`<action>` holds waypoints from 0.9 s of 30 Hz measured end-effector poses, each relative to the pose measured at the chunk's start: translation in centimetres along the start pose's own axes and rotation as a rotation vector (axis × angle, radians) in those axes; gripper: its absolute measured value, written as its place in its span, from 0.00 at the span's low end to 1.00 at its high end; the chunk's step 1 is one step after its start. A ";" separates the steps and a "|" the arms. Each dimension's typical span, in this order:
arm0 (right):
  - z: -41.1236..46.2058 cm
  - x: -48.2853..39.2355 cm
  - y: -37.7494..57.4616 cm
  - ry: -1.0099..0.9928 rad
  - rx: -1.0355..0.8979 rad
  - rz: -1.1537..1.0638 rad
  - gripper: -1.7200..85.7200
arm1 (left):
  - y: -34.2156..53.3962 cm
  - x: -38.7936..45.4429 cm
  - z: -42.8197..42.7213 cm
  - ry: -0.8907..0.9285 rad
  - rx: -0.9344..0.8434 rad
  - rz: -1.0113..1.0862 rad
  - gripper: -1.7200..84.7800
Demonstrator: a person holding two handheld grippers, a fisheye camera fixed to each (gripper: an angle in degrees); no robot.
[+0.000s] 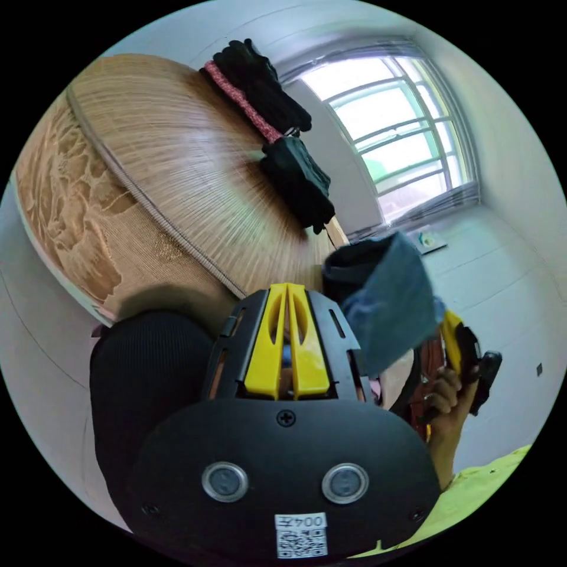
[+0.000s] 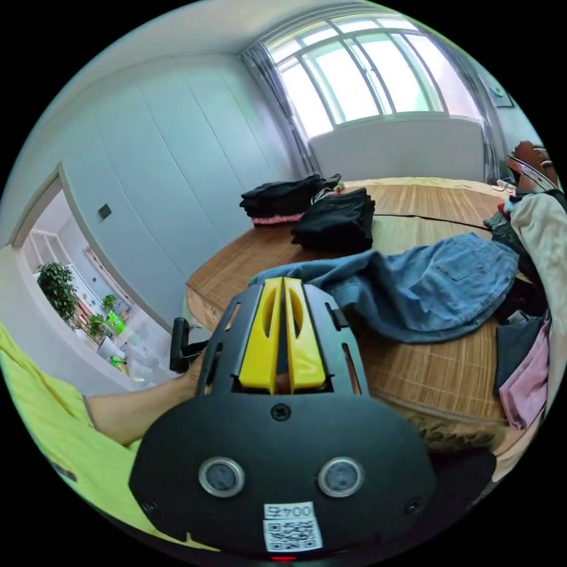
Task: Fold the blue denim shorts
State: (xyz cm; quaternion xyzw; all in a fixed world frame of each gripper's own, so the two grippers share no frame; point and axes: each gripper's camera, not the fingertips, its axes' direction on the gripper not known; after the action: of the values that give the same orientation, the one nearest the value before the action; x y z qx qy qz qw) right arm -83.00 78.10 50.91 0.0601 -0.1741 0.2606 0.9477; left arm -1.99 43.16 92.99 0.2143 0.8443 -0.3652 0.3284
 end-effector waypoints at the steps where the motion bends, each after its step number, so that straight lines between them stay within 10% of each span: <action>1: 0.5 -0.1 0.6 0.005 0.013 -0.003 0.02 | 0.1 0.0 0.0 0.025 -0.001 -0.017 0.02; 6: 0.8 5.0 7.2 0.066 0.009 0.077 0.01 | 0.8 2.1 0.9 -0.013 0.023 0.001 0.03; 19: 1.3 17.7 23.8 0.039 -0.014 0.470 0.01 | 7.0 34.0 7.6 -0.414 0.178 0.870 0.12; 27: 3.8 19.6 26.7 -0.024 0.048 0.511 0.01 | 4.4 44.5 25.9 -0.650 -0.308 1.233 0.12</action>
State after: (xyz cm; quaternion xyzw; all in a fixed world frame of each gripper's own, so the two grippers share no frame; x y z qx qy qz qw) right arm -82.14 109.45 62.10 0.0398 -0.1887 0.4951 0.8471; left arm -19.86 31.84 45.85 0.4842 0.4709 -0.0348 0.7366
